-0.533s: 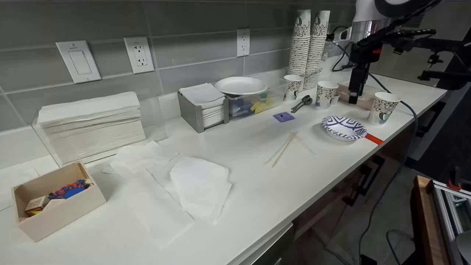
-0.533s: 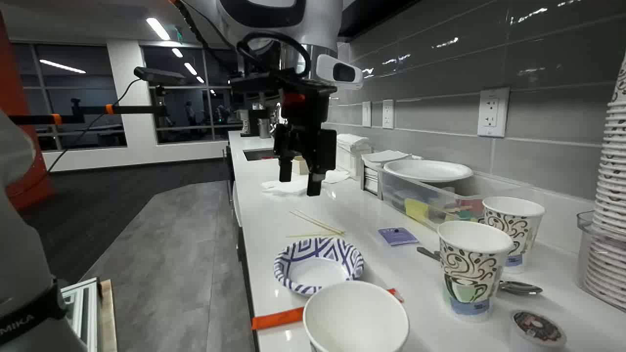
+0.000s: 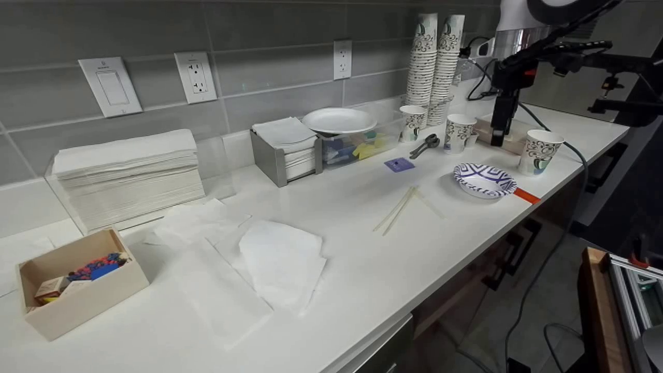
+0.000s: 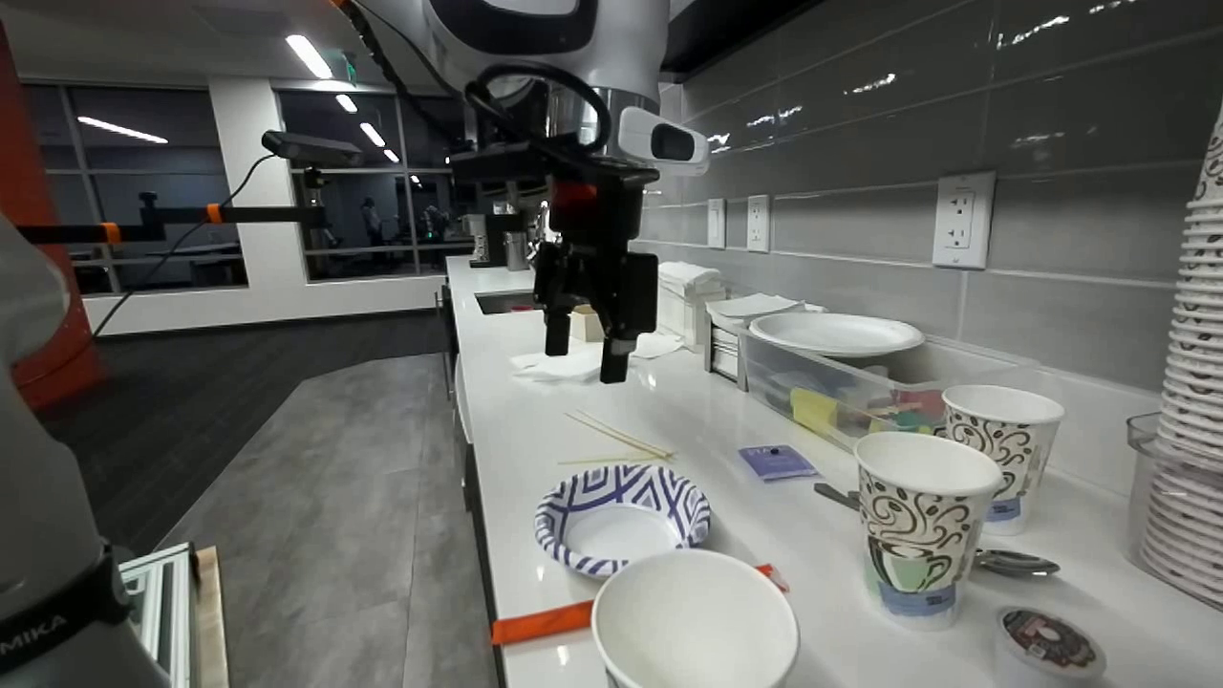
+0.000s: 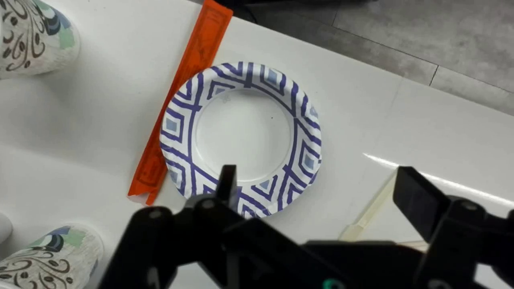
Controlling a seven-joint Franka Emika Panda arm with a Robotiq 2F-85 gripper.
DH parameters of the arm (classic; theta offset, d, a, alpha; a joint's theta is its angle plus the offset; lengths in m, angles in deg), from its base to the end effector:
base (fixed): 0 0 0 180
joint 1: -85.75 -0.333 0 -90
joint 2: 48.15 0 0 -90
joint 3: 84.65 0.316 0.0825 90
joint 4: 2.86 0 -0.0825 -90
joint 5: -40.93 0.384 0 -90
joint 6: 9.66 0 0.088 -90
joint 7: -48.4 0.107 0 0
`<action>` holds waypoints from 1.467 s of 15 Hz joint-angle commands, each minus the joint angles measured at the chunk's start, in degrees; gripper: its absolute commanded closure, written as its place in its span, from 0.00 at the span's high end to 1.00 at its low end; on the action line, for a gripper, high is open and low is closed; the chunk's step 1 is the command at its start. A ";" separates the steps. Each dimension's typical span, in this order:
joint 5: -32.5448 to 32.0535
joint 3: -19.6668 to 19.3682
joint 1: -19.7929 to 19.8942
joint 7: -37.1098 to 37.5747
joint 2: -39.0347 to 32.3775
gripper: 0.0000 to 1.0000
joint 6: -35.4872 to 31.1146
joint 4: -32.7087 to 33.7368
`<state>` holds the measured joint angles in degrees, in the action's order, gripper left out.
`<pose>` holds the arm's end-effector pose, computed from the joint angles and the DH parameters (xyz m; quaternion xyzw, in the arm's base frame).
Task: Pick up the stick and put it in the cup
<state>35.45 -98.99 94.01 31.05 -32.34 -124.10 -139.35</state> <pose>0.4056 -0.1768 0.4147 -0.9982 0.0169 0.0572 0.0114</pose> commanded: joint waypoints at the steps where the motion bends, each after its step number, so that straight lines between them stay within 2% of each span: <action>1: -0.54 2.28 -1.98 -6.82 1.18 1.00 0.23 -1.00; 4: -1.15 5.96 -4.88 -9.34 3.04 1.00 -0.59 -2.65; 7: -1.06 9.06 -8.28 -12.41 2.04 1.00 -1.29 -1.60; 13: -1.64 12.46 -13.65 -22.28 -0.55 1.00 -5.61 -2.29; 20: -2.79 12.96 -14.62 -39.48 -4.41 1.00 -20.89 -6.25; 21: -0.92 13.49 -14.20 -35.70 -3.72 1.00 -16.97 -4.60; 22: -1.18 13.50 -14.16 -37.34 -4.21 1.00 -18.77 -5.14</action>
<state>34.14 -85.92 79.44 -6.26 -36.57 -143.02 -144.58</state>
